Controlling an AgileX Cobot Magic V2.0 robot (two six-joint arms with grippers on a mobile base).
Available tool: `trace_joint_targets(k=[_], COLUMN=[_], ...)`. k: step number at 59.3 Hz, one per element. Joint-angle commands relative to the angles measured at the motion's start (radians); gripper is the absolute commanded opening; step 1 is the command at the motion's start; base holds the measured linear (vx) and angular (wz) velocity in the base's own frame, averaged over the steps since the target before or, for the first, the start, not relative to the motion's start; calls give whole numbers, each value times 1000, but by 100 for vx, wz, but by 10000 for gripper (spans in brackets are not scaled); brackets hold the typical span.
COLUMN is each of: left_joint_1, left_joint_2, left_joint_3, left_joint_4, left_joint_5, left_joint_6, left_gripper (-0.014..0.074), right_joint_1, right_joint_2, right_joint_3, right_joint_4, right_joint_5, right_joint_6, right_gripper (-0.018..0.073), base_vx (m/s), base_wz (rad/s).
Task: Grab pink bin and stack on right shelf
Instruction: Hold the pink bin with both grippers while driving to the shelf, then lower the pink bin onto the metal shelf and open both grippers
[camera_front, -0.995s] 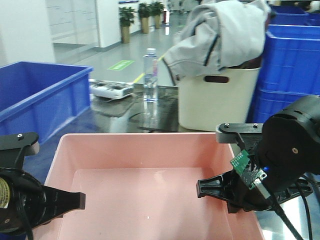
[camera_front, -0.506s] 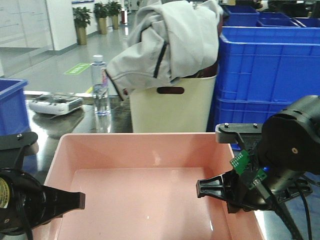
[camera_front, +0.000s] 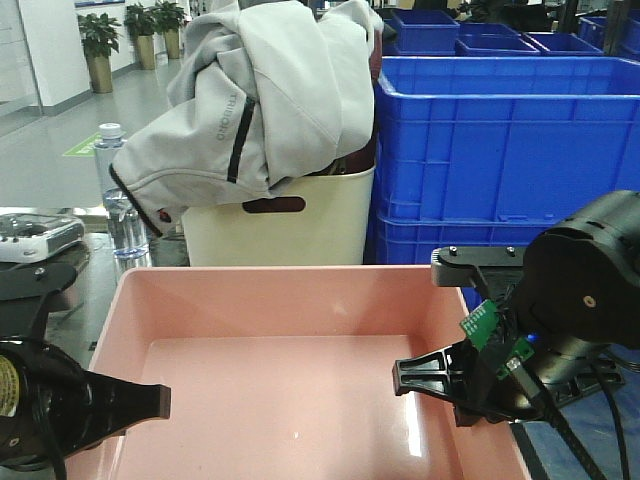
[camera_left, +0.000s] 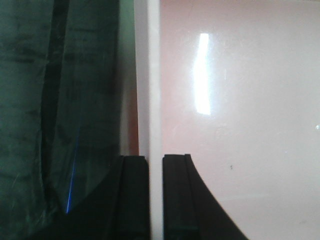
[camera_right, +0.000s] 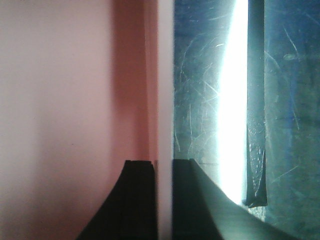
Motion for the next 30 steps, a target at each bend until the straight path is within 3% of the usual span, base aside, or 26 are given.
trace_joint_targets(k=[1,30], left_joint_1=[-2,-2], left_joint_2=[-37,-37], left_joint_3=[-32,-32], left_joint_4=[23,23], left_joint_5=[-69,-69], left_joint_6=[-7,-7], left_gripper=[111,111], right_joint_1=[-6,-6], right_joint_2=[-31,-31], right_joint_3=[-24,-24], right_joint_4=[-75,-77], right_joint_5=[-22,-22], right_joint_6=[-3,-3], right_gripper=[-9,-9], base_vx=[10,4], base_wz=[-10,-6])
